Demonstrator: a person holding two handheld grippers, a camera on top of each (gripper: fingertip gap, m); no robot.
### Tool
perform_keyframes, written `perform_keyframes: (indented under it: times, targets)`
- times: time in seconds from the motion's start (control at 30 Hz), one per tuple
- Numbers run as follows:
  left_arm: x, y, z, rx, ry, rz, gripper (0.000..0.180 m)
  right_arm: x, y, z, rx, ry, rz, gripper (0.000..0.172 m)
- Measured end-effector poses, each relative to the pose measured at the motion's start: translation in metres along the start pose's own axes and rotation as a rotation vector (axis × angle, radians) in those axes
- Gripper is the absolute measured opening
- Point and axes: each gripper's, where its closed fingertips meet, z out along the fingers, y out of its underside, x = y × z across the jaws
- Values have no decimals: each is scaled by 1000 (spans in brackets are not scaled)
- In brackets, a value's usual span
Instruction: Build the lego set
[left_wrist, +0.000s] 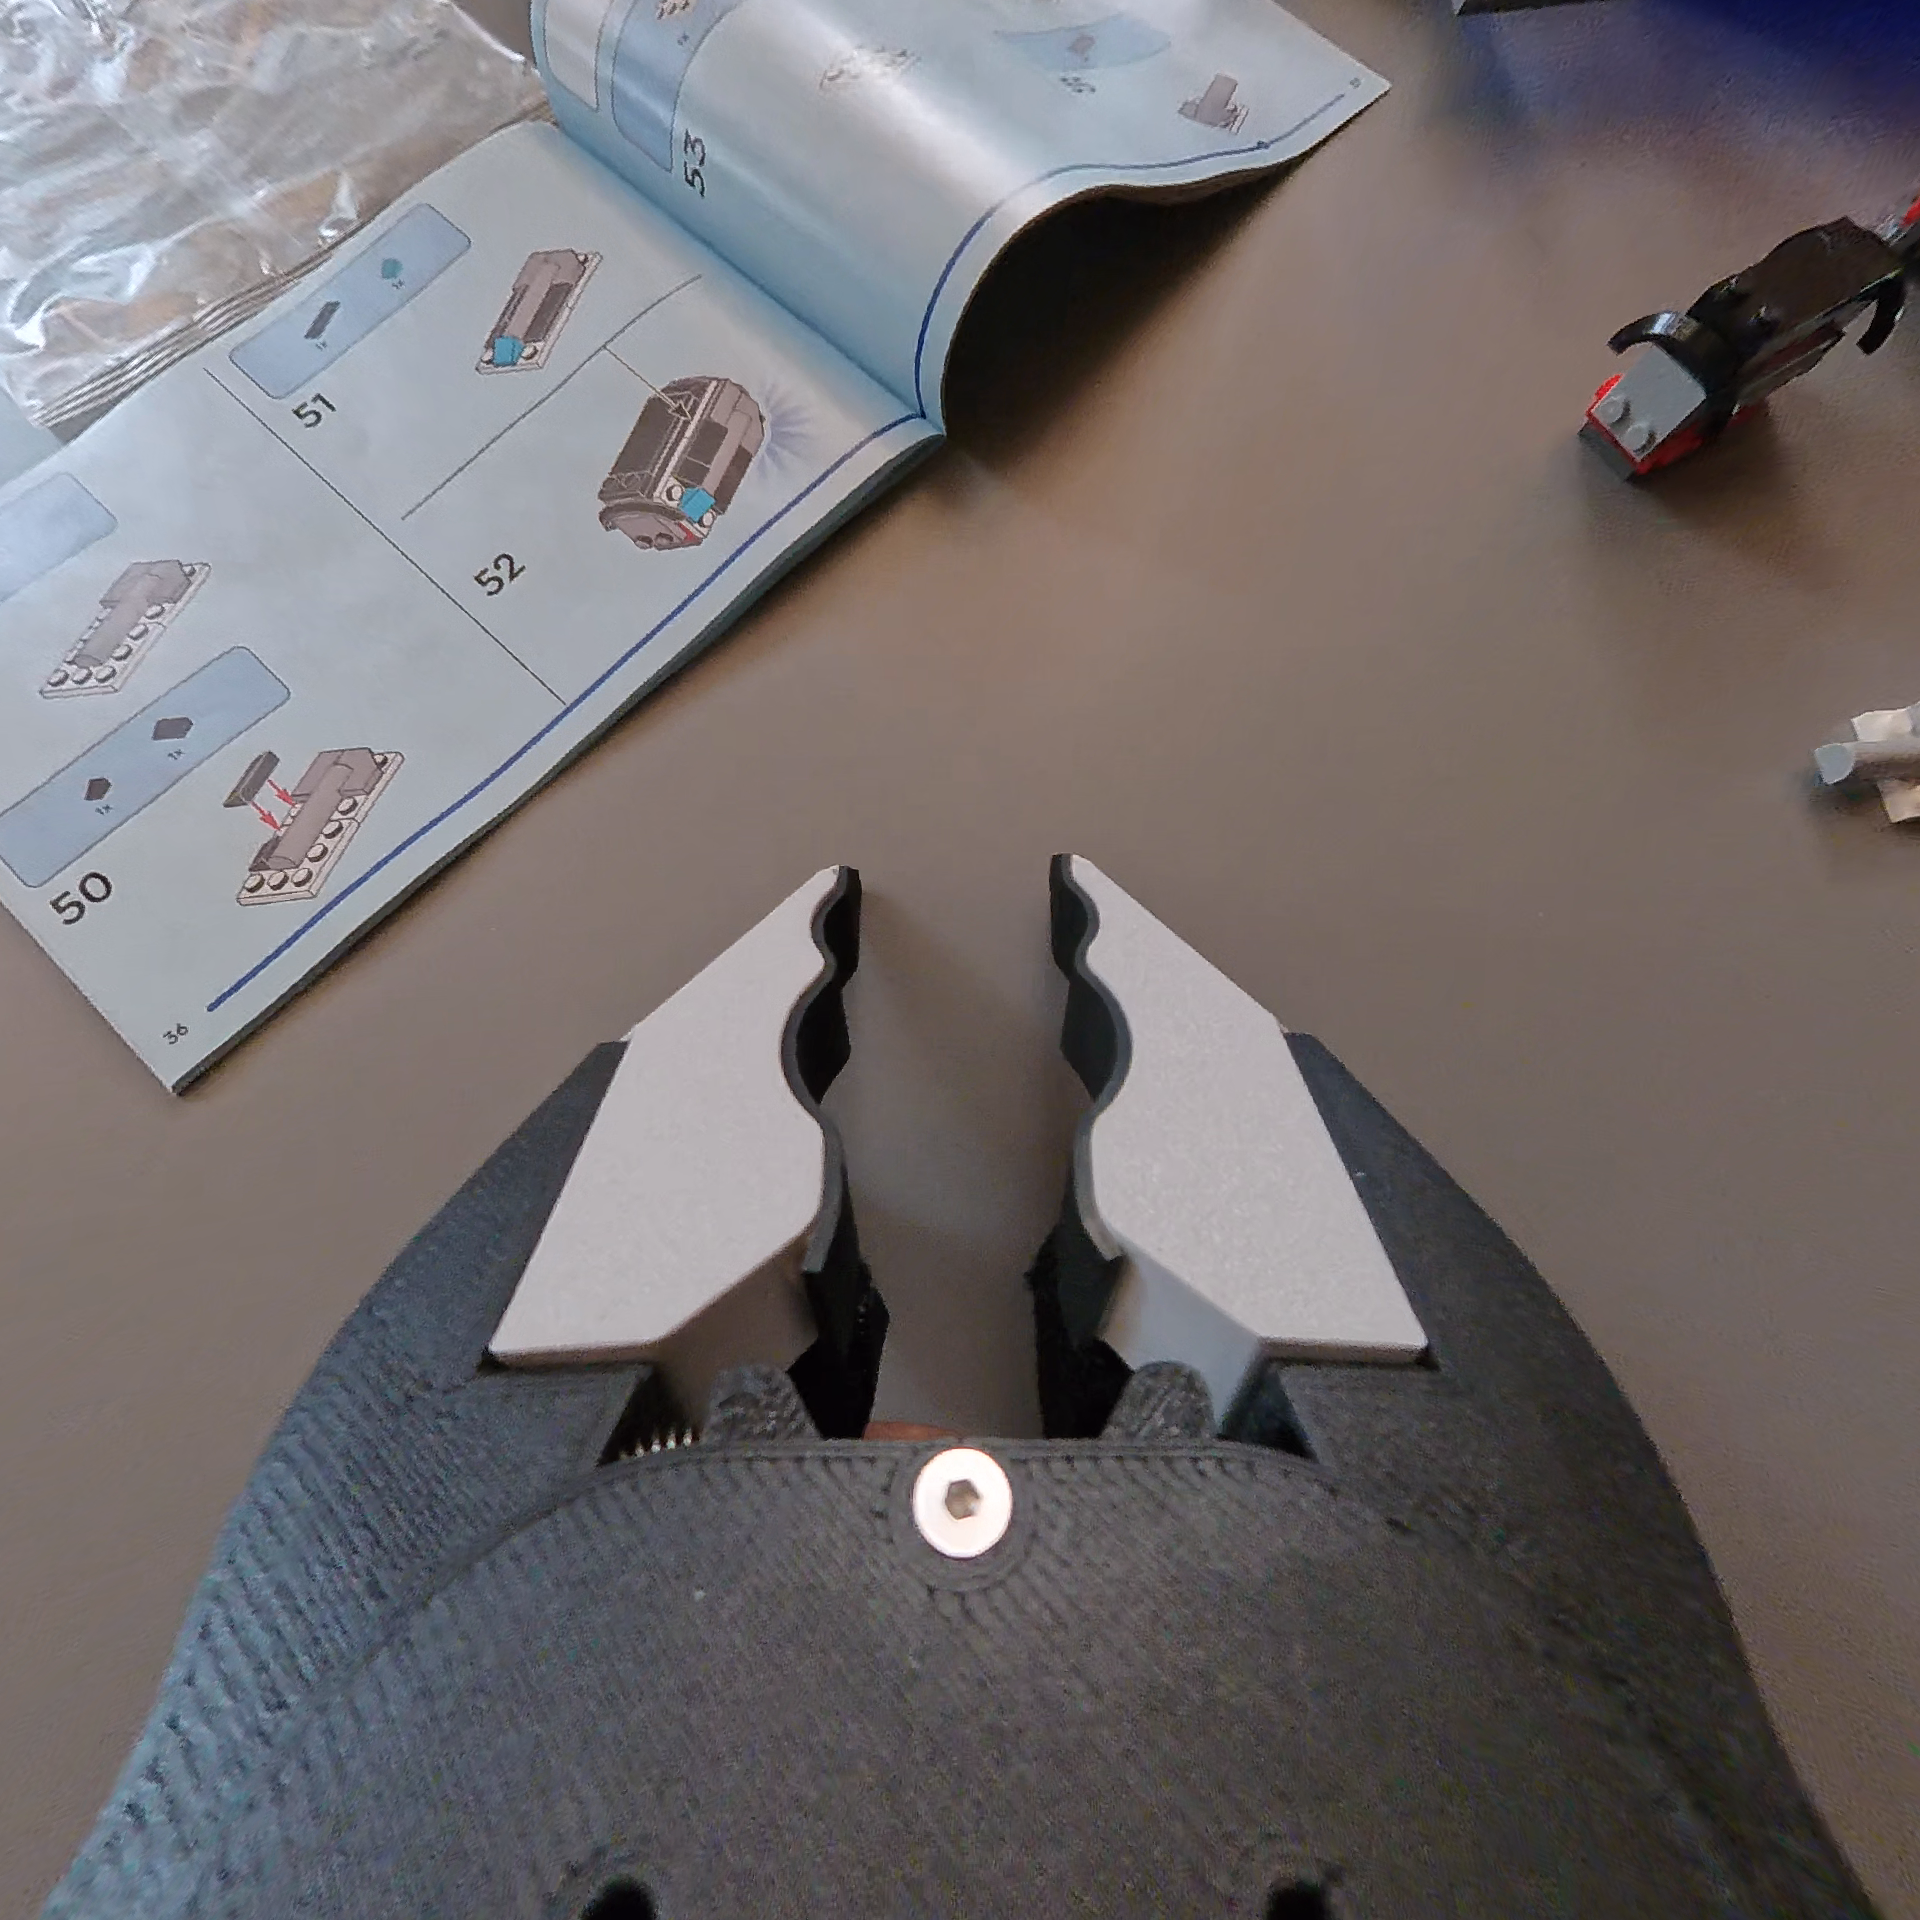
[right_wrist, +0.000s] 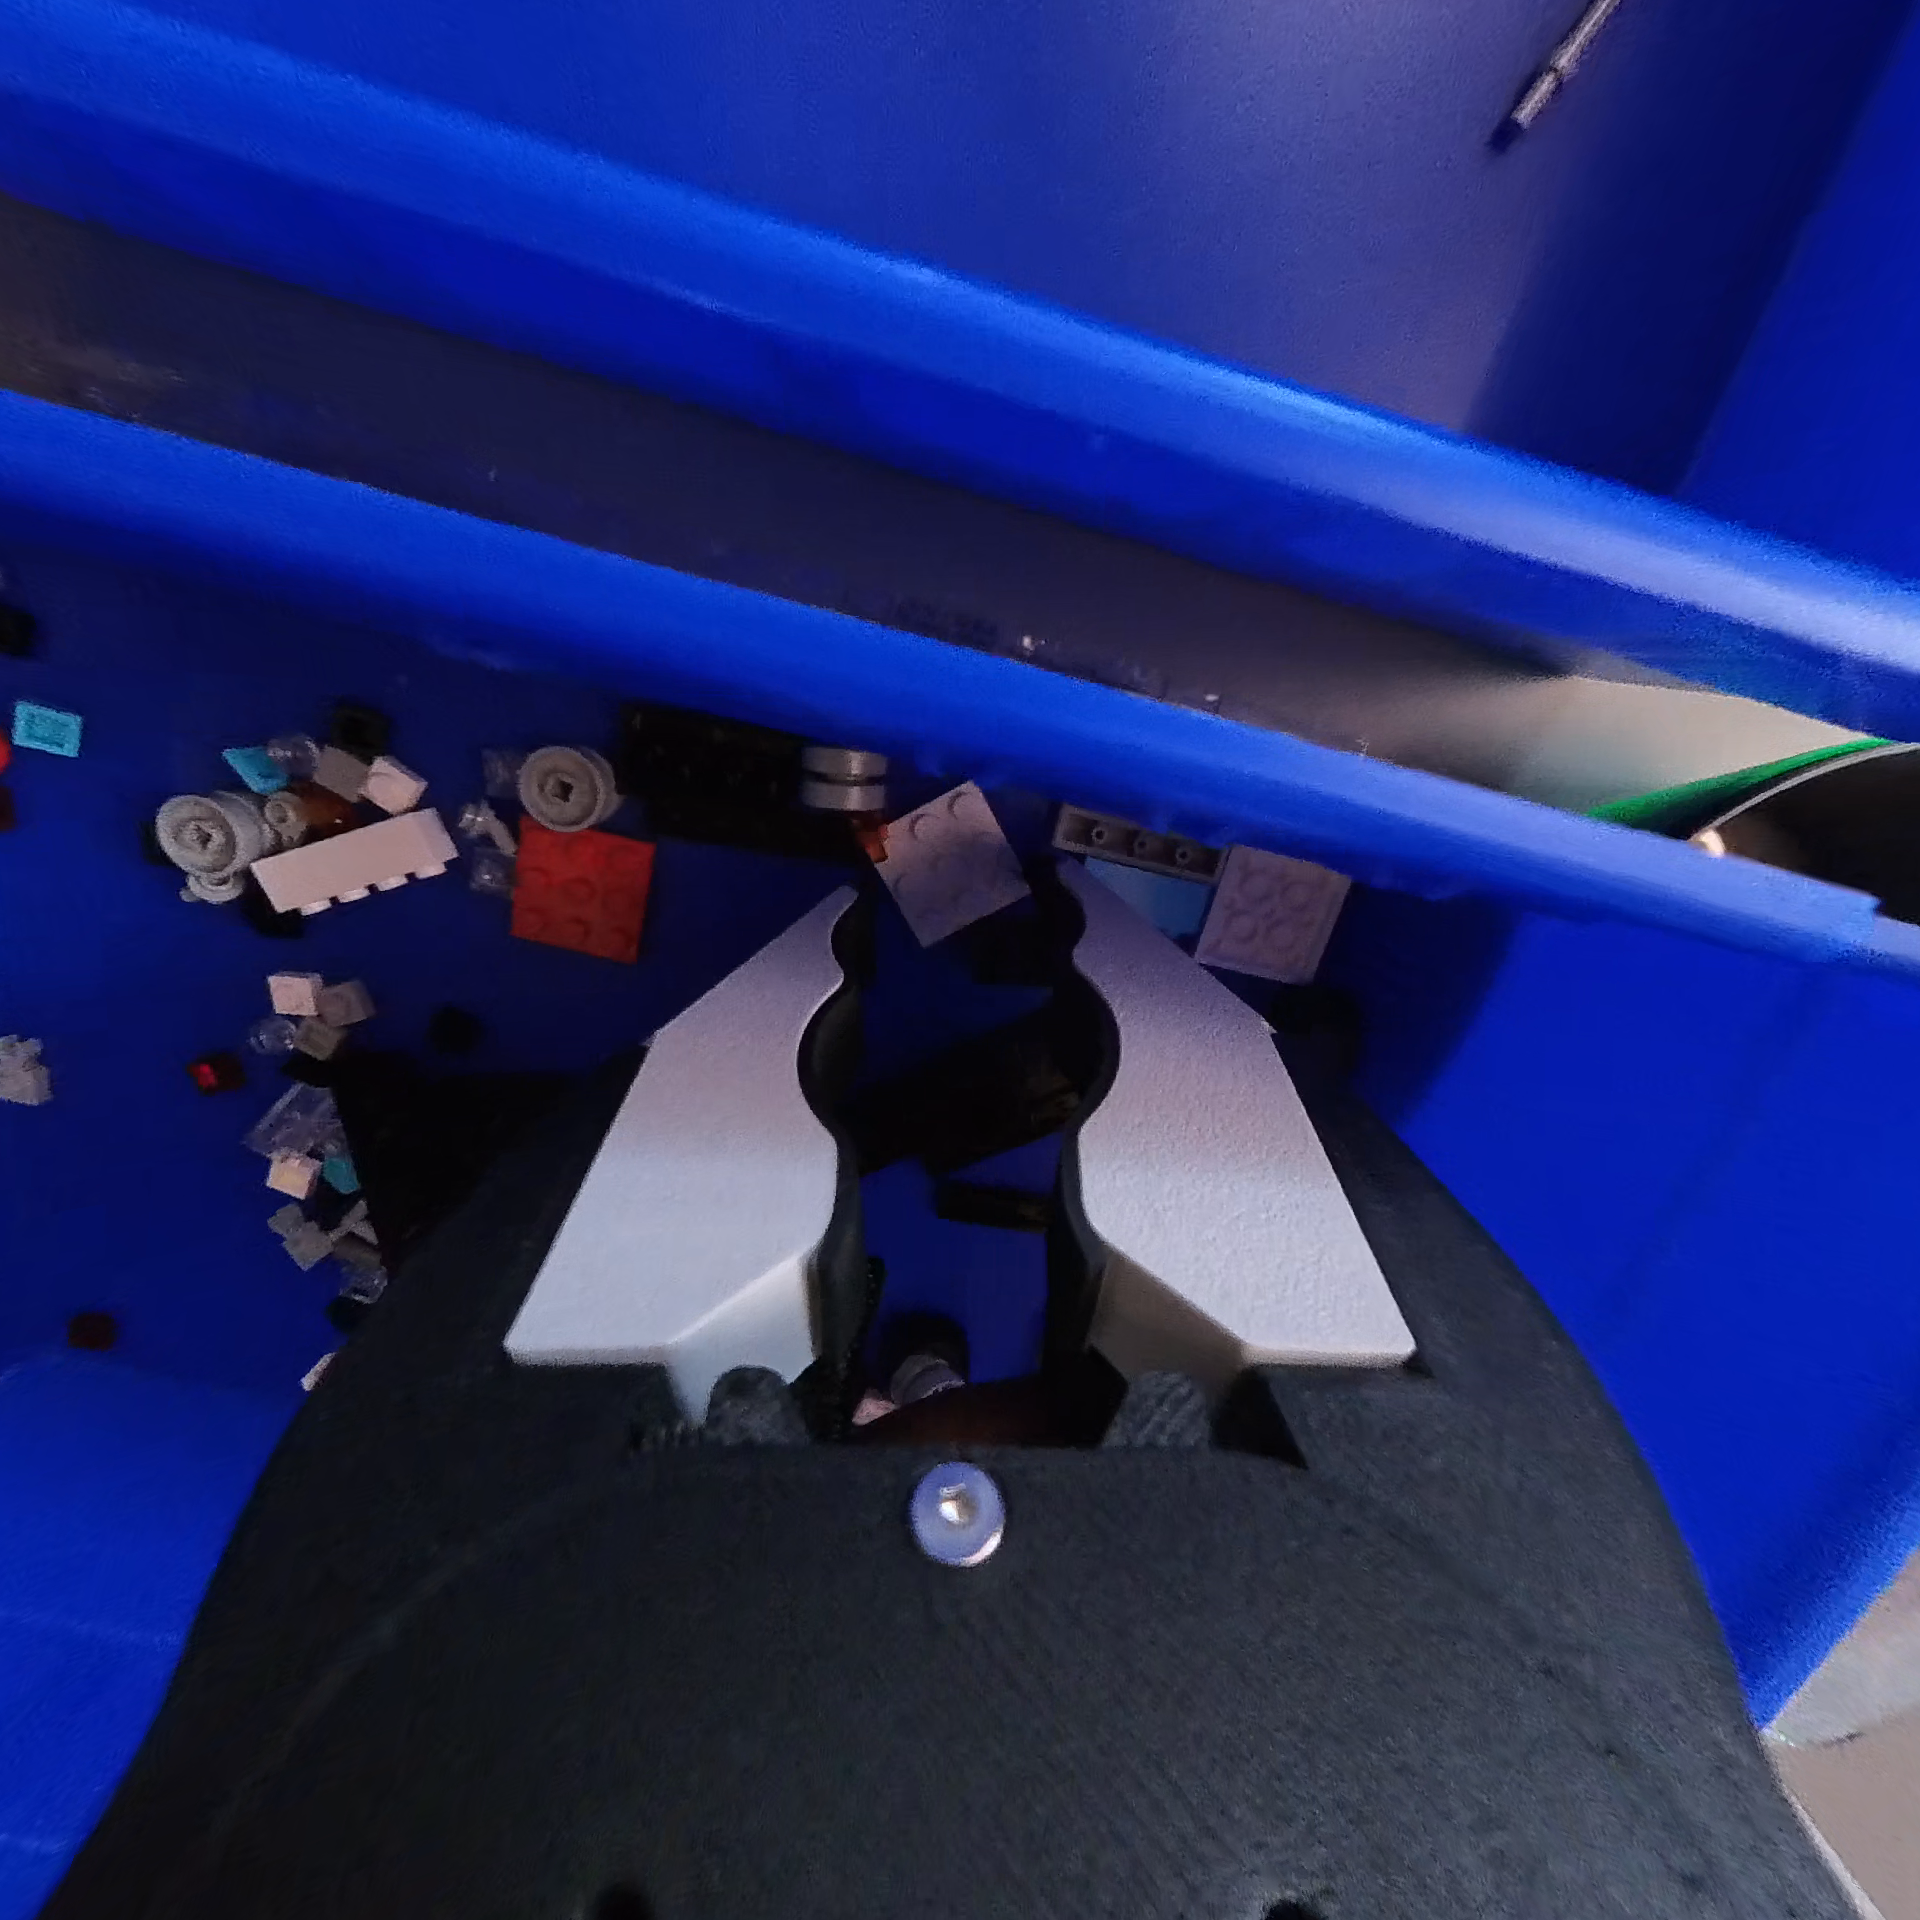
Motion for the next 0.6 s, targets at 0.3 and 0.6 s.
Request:
perform_keyframes:
  times: [0.3, 0.6]
  targets:
    - [0, 0, 0, 4, 0, 2, 38, -5, 2, -1, 10, 57, -1, 29]
    - [2, -7, -7, 72, 27, 0, 38, -17, 15, -19, -28, 126, 23, 28]
